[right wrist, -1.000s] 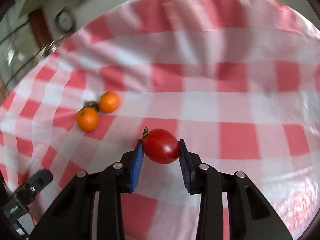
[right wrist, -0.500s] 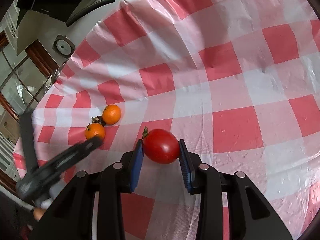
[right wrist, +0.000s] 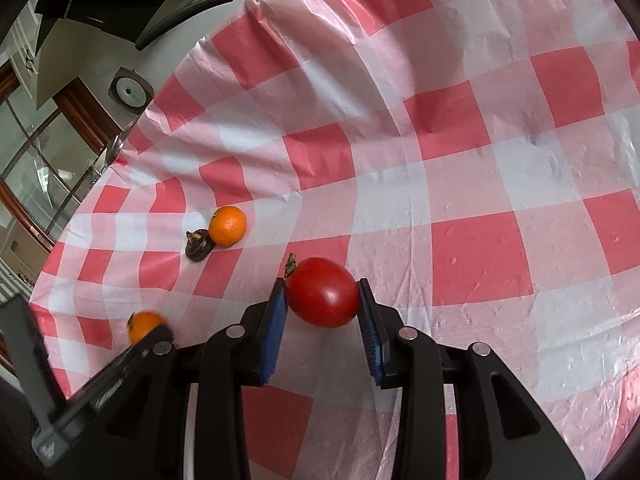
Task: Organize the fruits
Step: 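Carry the mandarin and the tomato over the white box with both tools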
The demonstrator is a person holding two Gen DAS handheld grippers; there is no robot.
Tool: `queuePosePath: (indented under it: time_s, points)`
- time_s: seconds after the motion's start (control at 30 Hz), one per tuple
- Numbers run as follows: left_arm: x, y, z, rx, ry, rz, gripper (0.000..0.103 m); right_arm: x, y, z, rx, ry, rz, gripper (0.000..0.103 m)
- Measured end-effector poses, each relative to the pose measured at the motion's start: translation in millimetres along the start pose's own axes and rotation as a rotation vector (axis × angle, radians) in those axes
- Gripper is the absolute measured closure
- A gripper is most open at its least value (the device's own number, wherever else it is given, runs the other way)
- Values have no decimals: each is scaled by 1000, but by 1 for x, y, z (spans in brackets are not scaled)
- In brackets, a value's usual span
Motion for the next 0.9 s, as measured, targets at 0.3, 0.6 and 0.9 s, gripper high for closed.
queuePosePath:
  time_s: [0.3,0.6,0.9]
  points:
    - [-62,-23,-58,-9,-7,-24,58,-4,-5,0,13,-23,-26,68]
    - [-123,-82,-128,40,18,-2,58,-94,-70,-32,36,-101,-139,68]
    - [-169,-141,-173,65,29,-27,58,-190,-154,-64,60,-137,-326,68]
Point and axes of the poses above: each gripper's, at about its wrist camera, not at the fingertips, and z roughly the way its jaws point, y to its right, x to its top, the point moved 9 cm from there along z, roughly the way its jaws point, and after that the axes turned 5 degrees about -y, right-handed, at the moved point
